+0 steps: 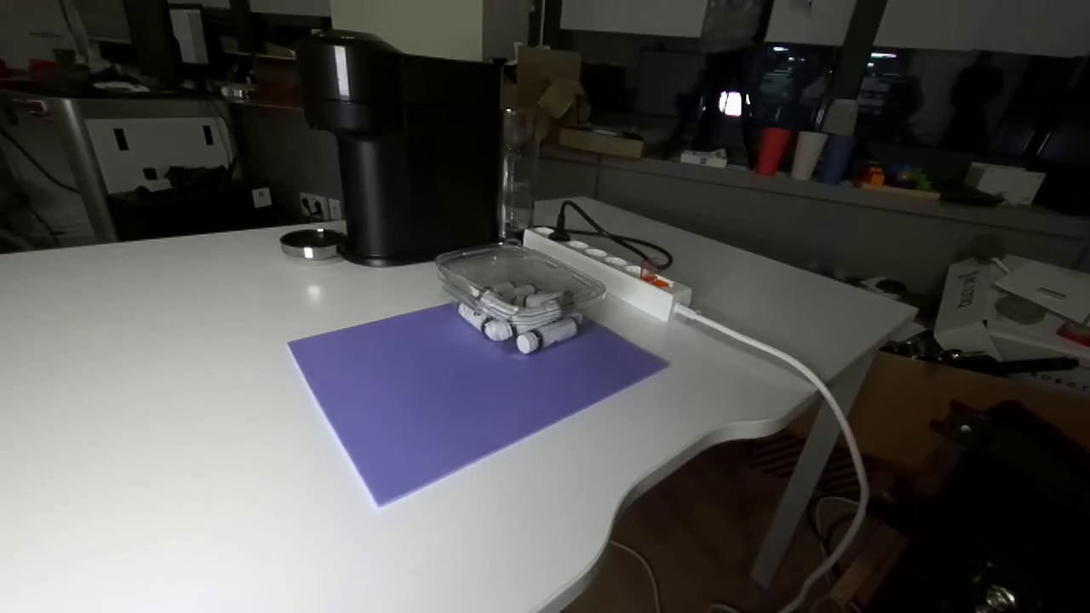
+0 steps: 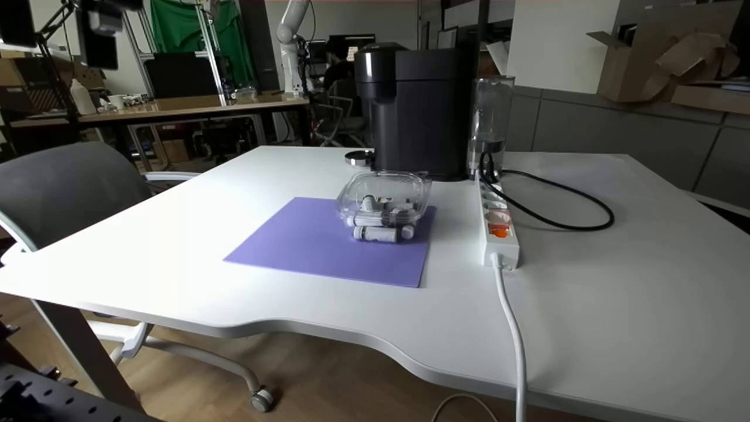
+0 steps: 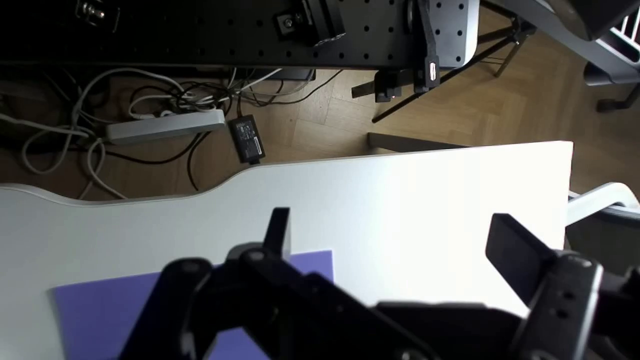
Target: Open the lid of the clear bowl
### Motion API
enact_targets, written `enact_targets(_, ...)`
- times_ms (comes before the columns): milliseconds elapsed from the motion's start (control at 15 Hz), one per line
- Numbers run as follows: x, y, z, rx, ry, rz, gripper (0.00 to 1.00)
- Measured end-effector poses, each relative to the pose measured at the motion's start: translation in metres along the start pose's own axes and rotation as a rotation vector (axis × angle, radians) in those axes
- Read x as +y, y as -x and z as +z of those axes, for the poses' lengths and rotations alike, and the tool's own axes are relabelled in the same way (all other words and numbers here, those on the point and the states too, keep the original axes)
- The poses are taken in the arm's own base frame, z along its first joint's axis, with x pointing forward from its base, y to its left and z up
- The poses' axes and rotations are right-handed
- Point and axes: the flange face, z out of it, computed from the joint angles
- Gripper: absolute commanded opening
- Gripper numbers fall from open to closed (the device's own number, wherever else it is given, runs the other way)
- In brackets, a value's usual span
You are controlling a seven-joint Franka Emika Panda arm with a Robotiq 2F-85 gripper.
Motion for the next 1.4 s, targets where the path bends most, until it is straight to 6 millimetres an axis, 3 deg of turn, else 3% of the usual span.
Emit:
enact_targets(200, 0.019, -0.009, -0.012, 0.045, 0.043, 0.032, 1.00)
enact_targets(533, 0.085, -0.036, -0.041, 0.170, 0.197, 0.097, 1.00)
enact_targets(733, 0.111, -0.059, -0.049, 0.189, 0.270, 0.070, 1.00)
enact_targets(1067, 0.123, -0.103, -0.057, 0.253, 0.298, 0.039, 1.00)
enact_targets(1400, 0.127, -0.108, -0.054, 0.245, 0.294, 0.043, 1.00)
